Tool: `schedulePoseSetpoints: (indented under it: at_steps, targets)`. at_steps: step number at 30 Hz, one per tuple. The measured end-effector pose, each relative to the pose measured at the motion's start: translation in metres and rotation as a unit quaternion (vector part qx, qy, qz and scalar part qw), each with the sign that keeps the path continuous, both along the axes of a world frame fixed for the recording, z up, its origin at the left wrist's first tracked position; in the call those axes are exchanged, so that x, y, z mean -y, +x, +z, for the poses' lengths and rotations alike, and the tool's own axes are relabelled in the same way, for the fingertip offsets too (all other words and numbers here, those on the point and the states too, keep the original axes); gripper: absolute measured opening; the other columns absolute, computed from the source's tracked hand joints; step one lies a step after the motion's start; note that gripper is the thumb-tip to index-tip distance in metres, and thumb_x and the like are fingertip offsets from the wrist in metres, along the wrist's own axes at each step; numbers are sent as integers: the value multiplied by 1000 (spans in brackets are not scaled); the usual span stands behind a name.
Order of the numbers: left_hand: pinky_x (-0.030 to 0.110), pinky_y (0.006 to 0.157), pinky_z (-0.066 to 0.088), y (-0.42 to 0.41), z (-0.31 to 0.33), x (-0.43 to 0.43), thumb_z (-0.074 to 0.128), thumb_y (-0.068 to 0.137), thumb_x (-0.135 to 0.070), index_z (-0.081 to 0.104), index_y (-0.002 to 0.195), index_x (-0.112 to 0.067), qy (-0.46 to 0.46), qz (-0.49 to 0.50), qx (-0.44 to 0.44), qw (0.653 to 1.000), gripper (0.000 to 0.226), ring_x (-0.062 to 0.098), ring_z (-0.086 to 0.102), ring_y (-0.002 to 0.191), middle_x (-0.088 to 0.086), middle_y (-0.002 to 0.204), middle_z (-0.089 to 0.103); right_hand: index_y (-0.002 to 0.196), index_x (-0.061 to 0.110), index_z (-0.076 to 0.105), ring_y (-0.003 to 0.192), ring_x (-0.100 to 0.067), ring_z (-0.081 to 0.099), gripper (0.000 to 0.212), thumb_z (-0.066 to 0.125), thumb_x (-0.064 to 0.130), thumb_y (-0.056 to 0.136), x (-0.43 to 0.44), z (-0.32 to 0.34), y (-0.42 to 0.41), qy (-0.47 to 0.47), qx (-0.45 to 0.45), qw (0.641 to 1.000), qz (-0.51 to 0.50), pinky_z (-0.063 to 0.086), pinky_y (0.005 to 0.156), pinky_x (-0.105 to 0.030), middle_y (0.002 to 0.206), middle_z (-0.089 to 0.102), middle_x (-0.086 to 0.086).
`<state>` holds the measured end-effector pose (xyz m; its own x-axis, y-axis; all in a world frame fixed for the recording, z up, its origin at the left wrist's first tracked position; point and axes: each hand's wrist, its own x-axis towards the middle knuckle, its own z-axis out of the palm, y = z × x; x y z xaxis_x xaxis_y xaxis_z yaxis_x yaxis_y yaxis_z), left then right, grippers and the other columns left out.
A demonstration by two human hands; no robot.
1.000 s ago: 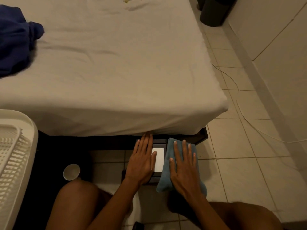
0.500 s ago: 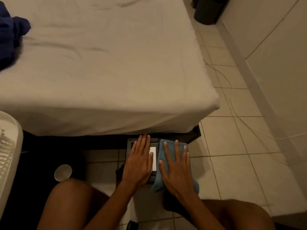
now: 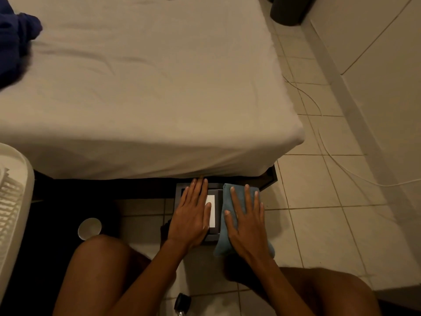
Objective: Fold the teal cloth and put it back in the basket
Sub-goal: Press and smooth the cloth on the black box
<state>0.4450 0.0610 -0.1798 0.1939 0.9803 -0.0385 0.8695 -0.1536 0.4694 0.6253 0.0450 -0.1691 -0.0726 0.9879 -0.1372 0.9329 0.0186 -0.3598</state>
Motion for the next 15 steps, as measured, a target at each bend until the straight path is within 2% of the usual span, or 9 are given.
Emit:
schedulePoseSetpoints:
  at_steps: [4, 7, 12, 15]
  targets:
    - [28, 123, -9, -2, 0, 3, 9, 103, -44, -7, 156, -18, 0, -12, 0, 1000, 61, 10, -15, 151, -1, 164, -13, 158, 35, 2, 150, -20, -25, 69, 9, 64, 96, 33, 0, -12, -15, 3, 1000, -26, -6, 121, -49, 166, -15, 0]
    - [29, 123, -8, 0, -2, 0, 9, 103, -43, -5, 156, -17, 3, -11, -1, 1000, 61, 10, -14, 152, 0, 165, -10, 158, 35, 2, 152, -26, -17, 65, 14, 58, 99, 14, -1, -20, 0, 13, 1000, -25, -4, 122, -52, 167, -9, -3]
    - [35, 123, -4, -10, -1, 0, 11, 104, -41, -3, 157, -15, 19, -32, -51, 998, 60, 13, -11, 152, 1, 165, -8, 157, 40, -5, 153, -23, -16, 63, 13, 57, 99, -6, 0, -18, 5, 17, 1000, -10, -3, 124, -52, 167, -12, -1]
    - [39, 124, -3, -12, -1, 1, 15, 105, -39, -1, 157, -15, 24, -16, -59, 998, 59, 13, -10, 152, 1, 165, -7, 157, 39, 0, 154, -25, -12, 63, 16, 56, 99, 1, -3, -20, 15, 5, 999, -38, 2, 124, -54, 167, -7, -3]
